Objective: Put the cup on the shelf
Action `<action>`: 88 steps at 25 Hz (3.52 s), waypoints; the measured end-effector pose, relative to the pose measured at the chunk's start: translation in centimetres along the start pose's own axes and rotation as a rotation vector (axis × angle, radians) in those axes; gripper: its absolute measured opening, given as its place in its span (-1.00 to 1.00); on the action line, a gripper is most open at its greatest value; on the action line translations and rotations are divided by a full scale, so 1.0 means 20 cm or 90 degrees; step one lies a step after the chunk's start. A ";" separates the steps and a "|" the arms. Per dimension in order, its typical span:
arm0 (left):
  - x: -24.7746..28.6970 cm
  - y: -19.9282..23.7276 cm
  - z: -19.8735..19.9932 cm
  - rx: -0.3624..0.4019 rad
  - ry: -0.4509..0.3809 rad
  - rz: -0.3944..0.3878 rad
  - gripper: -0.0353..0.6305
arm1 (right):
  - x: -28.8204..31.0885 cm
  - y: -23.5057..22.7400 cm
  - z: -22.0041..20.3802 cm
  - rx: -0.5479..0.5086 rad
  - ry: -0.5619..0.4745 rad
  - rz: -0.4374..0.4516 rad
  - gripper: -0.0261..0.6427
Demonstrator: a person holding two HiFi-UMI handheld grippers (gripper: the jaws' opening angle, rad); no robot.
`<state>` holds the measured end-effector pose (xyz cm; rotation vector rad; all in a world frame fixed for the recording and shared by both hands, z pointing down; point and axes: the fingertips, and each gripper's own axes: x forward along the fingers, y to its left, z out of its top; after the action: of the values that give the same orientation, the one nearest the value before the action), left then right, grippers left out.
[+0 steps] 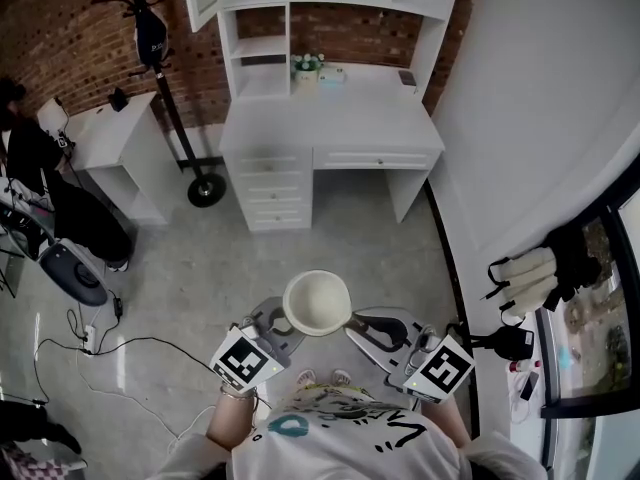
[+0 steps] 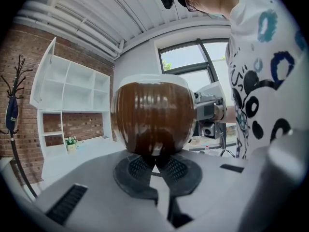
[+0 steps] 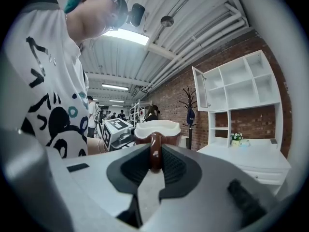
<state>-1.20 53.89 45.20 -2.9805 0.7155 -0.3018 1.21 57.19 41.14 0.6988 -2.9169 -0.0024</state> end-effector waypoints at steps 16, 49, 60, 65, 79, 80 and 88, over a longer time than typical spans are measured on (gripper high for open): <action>0.21 0.27 -0.05 -0.015 0.011 0.006 -0.85 | 0.11 -0.33 -0.04 0.009 0.009 0.007 -0.74; 0.95 1.32 0.02 -0.020 0.010 0.045 -0.85 | 0.50 -1.56 0.01 0.013 -0.004 0.050 -0.74; 0.99 1.85 0.08 0.009 -0.002 0.027 -0.85 | 0.88 -1.91 0.15 -0.008 -0.015 0.021 -0.74; 1.00 2.01 0.07 0.014 -0.005 0.017 -0.85 | 1.00 -2.00 0.16 -0.003 -0.017 0.009 -0.74; 1.07 2.30 -0.06 -0.017 0.007 0.007 -0.85 | 1.23 -2.22 0.09 0.028 0.002 0.002 -0.74; 1.09 2.32 -0.07 -0.016 0.008 0.008 -0.85 | 1.24 -2.25 0.08 0.029 0.001 0.004 -0.74; 1.25 2.59 -0.04 -0.003 0.012 0.034 -0.85 | 1.35 -2.54 0.11 0.013 -0.010 0.025 -0.74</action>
<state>-2.53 -3.62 44.98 -2.9605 0.7983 -0.3249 0.05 -0.40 40.95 0.6483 -2.9486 0.0259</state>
